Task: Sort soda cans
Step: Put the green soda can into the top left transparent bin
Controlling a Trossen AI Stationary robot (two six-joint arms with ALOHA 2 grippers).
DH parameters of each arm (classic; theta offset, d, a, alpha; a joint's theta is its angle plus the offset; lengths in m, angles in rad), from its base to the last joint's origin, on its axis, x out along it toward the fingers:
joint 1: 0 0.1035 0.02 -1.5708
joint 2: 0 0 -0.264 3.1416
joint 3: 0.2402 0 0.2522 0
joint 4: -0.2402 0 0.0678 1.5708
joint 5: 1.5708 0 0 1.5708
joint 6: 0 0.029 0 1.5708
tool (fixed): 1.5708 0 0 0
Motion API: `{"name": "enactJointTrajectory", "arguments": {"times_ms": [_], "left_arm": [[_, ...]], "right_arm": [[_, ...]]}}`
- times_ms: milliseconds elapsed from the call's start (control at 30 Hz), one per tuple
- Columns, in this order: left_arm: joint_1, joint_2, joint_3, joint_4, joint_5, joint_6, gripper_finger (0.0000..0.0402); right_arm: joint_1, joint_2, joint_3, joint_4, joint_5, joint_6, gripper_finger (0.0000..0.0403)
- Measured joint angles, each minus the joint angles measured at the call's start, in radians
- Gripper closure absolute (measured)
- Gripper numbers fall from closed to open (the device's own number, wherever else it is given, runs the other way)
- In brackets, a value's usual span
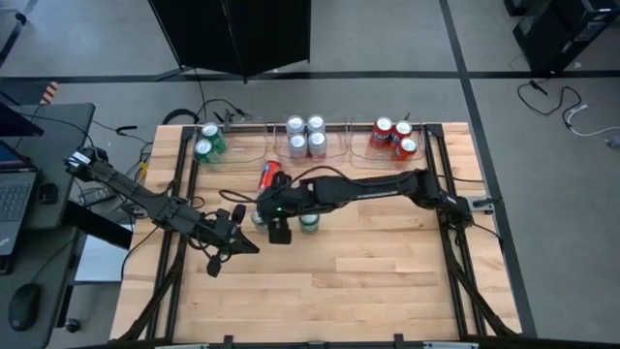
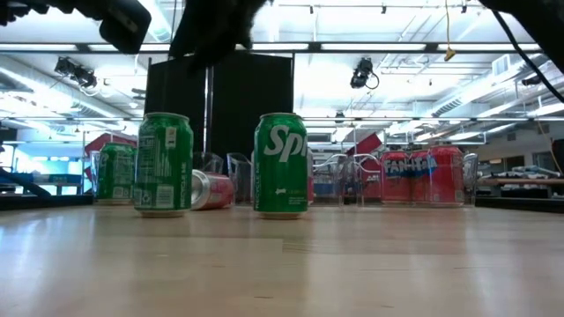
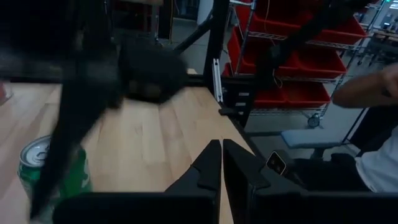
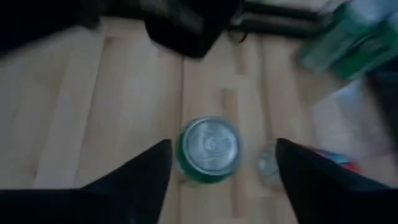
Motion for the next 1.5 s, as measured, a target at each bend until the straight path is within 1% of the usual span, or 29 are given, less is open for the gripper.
{"name": "enactJointTrajectory", "arguments": {"times_ms": [100, 167, 267, 400, 433, 467, 567, 700, 767, 900, 967, 1100, 1200, 1267, 1400, 1500], "left_arm": [[0.0, -0.001, 0.012, -0.001, 0.001, 0.0, 0.0381], [0.001, -0.002, 0.02, -0.008, 0.0, -0.001, 0.0381], [0.002, -0.001, 0.028, -0.024, -0.017, -0.001, 0.038], [0.002, -0.001, 0.037, -0.026, -0.043, -0.001, 0.038], [0.003, -0.001, 0.038, -0.025, -0.046, -0.001, 0.038], [0.003, -0.001, 0.038, -0.025, -0.046, 0.0, 0.0381], [0.003, -0.001, 0.038, -0.028, -0.045, -0.01, 0.0381], [0.003, -0.001, 0.04, -0.058, -0.047, -0.082, 0.0381], [0.01, -0.001, 0.068, -0.167, -0.059, -0.101, 0.0381], [0.032, 0.004, 0.168, -0.419, -0.112, -0.138, 0.0381], [0.038, 0.006, 0.211, -0.495, -0.121, -0.138, 0.0381], [0.047, 0.005, 0.279, -0.59, -0.121, -0.134, 0.0381], [0.048, 0.006, 0.307, -0.647, -0.122, -0.136, 0.0381], [0.048, 0.005, 0.314, -0.65, -0.122, -0.136, 0.0381], [0.048, 0.006, 0.314, -0.647, -0.122, -0.136, 0.0381], [0.048, 0.005, 0.314, -0.645, -0.122, -0.136, 0.0381]], "right_arm": [[0.009, -0.006, 0.082, -0.126, 0.07, -0.008, 0.0172], [0.01, -0.005, 0.105, -0.187, 0.105, -0.01, 0.0205], [0.002, -0.003, 0.105, -0.223, 0.106, -0.02, 0.0266], [0.0, -0.002, 0.105, -0.305, 0.099, -0.028, 0.0363], [0.004, -0.002, 0.105, -0.315, 0.107, -0.037, 0.0382], [0.008, -0.002, 0.105, -0.312, 0.11, -0.046, 0.0392], [0.022, -0.002, 0.105, -0.312, 0.111, -0.056, 0.0392], [0.033, -0.002, 0.081, -0.329, 0.114, -0.067, 0.0401], [0.035, -0.001, 0.056, -0.317, 0.115, -0.072, 0.0402], [0.041, -0.001, 0.014, -0.289, 0.118, -0.065, 0.0403], [0.051, -0.001, -0.006, -0.25, 0.118, -0.071, 0.0403], [0.065, -0.014, -0.067, -0.156, 0.111, -0.081, 0.0403], [0.067, -0.056, -0.16, -0.046, 0.084, -0.084, 0.0403], [0.067, -0.091, -0.241, 0.047, 0.063, -0.077, 0.0403], [0.067, -0.171, -0.422, 0.229, 0.055, -0.059, 0.0403], [0.063, -0.236, -0.547, 0.316, 0.057, -0.028, 0.0403]]}}
